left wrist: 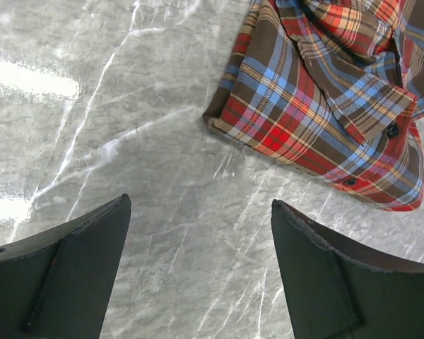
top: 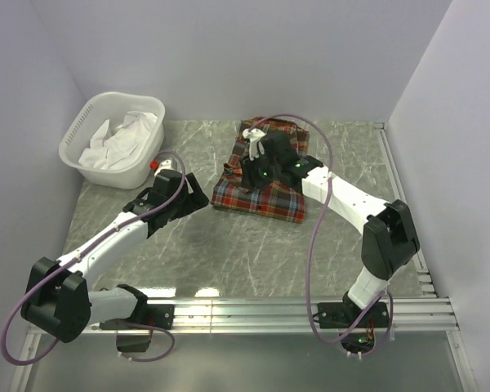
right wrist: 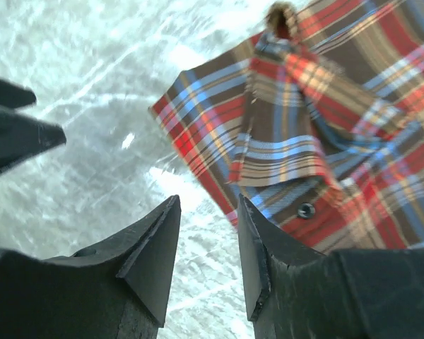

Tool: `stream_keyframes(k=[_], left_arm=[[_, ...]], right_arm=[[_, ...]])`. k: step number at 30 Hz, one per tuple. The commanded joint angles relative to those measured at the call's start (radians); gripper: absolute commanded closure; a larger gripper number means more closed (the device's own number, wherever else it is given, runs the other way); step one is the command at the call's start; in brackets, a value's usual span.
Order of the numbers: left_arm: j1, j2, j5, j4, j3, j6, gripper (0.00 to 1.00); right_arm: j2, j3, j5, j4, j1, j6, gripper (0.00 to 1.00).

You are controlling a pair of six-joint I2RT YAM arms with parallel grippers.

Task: Fold and stack the long sleeve shirts
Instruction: Fold the shirt

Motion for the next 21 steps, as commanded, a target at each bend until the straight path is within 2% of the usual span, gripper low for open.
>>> stream_keyframes(k=[1, 3, 7, 12, 14, 15, 21], left_arm=[[0.009, -0.012, -0.016, 0.001, 0.016, -0.016, 0.14], [0.01, -0.019, -0.007, -0.003, 0.015, -0.016, 0.14], [0.014, -0.035, 0.006, -0.028, 0.037, 0.006, 0.14], [0.046, -0.058, -0.025, -0.13, 0.101, 0.063, 0.13], [0.075, -0.068, -0.034, -0.154, 0.111, 0.081, 0.12], [0.084, -0.075, -0.039, -0.163, 0.12, 0.09, 0.07], [0.136, -0.122, -0.092, -0.201, 0.129, 0.159, 0.04]], right_arm=[[0.024, -0.029, 0.039, 0.022, 0.011, -0.046, 0.55], [0.021, -0.038, 0.078, 0.036, 0.025, -0.082, 0.53], [-0.008, -0.068, 0.282, 0.072, 0.102, -0.273, 0.49], [0.054, -0.01, 0.411, 0.007, 0.163, -0.442, 0.48], [0.075, 0.0, 0.434, -0.001, 0.182, -0.47, 0.48], [0.091, 0.007, 0.444, -0.002, 0.189, -0.479, 0.48], [0.166, 0.062, 0.511, -0.022, 0.215, -0.526, 0.49]])
